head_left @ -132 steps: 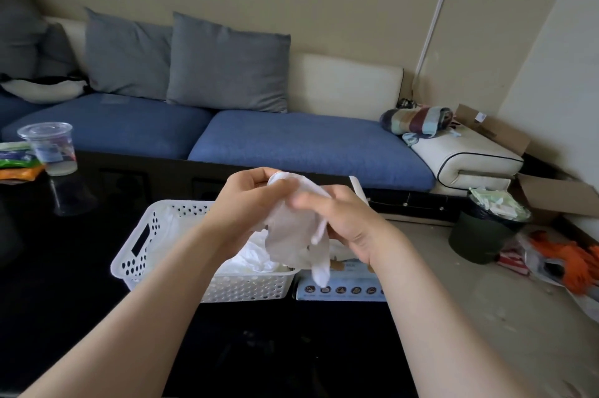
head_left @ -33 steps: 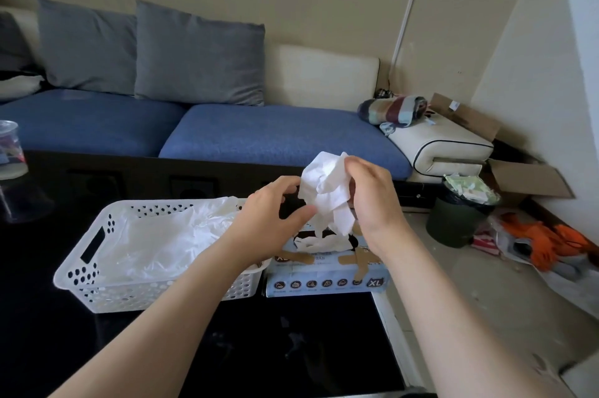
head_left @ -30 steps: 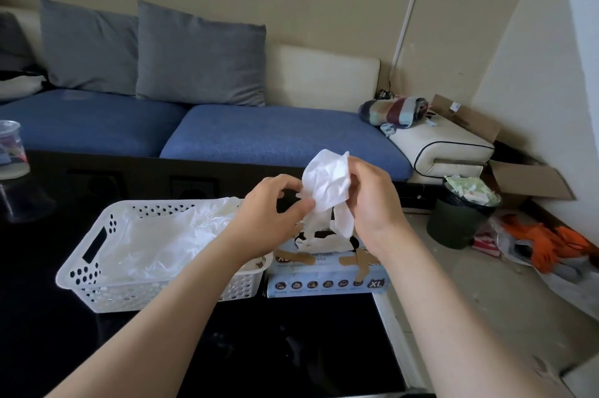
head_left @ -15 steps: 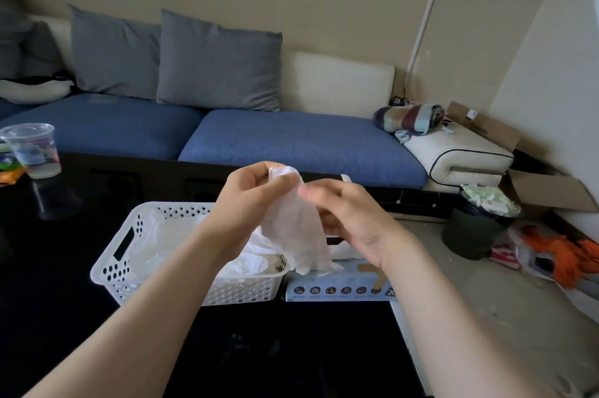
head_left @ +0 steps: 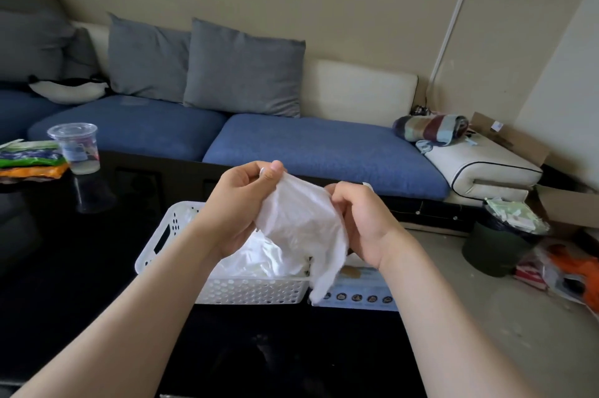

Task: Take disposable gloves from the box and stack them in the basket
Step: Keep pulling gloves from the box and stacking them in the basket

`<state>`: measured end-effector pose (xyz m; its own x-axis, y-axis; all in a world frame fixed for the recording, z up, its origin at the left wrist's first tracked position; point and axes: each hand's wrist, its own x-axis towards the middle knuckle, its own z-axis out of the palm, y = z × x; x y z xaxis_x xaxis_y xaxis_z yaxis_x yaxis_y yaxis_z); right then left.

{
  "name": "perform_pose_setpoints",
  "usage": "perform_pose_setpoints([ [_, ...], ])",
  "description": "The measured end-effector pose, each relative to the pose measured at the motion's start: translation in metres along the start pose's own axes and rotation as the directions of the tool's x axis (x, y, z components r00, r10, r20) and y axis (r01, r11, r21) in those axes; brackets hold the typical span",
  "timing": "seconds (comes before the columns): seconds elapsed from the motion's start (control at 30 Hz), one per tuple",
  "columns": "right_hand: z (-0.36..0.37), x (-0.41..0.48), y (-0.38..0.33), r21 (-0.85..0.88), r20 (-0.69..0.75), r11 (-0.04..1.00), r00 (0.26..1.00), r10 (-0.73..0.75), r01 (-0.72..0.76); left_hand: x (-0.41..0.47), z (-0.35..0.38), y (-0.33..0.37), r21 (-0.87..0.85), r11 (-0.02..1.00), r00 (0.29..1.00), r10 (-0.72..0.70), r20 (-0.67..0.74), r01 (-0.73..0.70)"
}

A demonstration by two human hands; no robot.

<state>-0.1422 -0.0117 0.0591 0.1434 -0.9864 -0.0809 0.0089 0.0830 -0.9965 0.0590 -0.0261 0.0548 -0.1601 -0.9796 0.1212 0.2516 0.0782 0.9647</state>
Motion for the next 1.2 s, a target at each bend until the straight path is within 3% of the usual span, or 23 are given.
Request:
perform_pose_setpoints([
  [0.07, 0.004, 0.006, 0.001, 0.082, 0.035, 0.992, 0.995, 0.096, -0.098, 0.002, -0.011, -0.001, 0.047, 0.998, 0.997, -0.031, -0.068, 0.034],
  [0.23, 0.022, 0.021, 0.007, -0.167, 0.045, 0.968, 0.979, 0.199, -0.189, 0.005, -0.046, 0.000, 0.203, 0.970, 0.967, -0.081, -0.240, 0.132],
  [0.37, 0.032, 0.027, 0.004, -0.133, 0.047, 0.978, 0.985, 0.169, -0.161, 0.002, -0.064, 0.005, 0.203, 0.953, 0.966, -0.191, -0.172, 0.225],
  [0.43, 0.037, 0.032, 0.005, -0.154, 0.013, 0.973, 0.985, 0.173, -0.169, 0.000, -0.069, 0.003, 0.307, 0.916, 0.964, -0.219, -0.154, 0.257],
  [0.53, 0.045, 0.038, 0.015, -0.409, -0.143, 0.909, 0.989, 0.025, -0.082, 0.005, -0.080, -0.010, 0.530, 0.791, 0.950, -0.210, -0.232, 0.305],
  [0.63, 0.051, 0.049, 0.027, -0.759, -0.221, 0.651, 0.932, -0.287, 0.020, 0.013, -0.092, -0.021, 0.686, 0.640, 0.934, -0.166, -0.316, 0.346],
  [0.7, 0.056, 0.057, 0.031, -0.875, -0.207, 0.484, 0.885, -0.416, 0.023, 0.017, -0.095, -0.026, 0.778, 0.531, 0.938, -0.113, -0.327, 0.335],
  [0.77, 0.061, 0.064, 0.033, -0.921, -0.172, 0.388, 0.862, -0.477, 0.032, 0.018, -0.094, -0.029, 0.837, 0.429, 0.935, -0.051, -0.352, 0.339],
  [0.97, 0.068, 0.079, 0.042, -0.949, -0.068, 0.293, 0.834, -0.548, 0.115, 0.022, -0.098, -0.039, 0.903, 0.150, 0.906, 0.075, -0.416, 0.402],
  [1.07, 0.069, 0.073, 0.035, -0.908, 0.029, 0.327, 0.816, -0.578, 0.264, 0.018, -0.096, -0.035, 0.911, 0.011, 0.904, 0.120, -0.410, 0.412],
  [1.13, 0.072, 0.060, 0.024, -0.872, 0.158, 0.346, 0.868, -0.471, 0.346, 0.017, -0.092, -0.031, 0.924, -0.119, 0.917, 0.221, -0.332, 0.363],
  [1.2, 0.078, 0.044, 0.014, -0.905, 0.247, 0.296, 0.945, -0.215, 0.304, 0.021, -0.087, -0.031, 0.958, -0.218, 0.955, 0.269, -0.124, 0.186],
])
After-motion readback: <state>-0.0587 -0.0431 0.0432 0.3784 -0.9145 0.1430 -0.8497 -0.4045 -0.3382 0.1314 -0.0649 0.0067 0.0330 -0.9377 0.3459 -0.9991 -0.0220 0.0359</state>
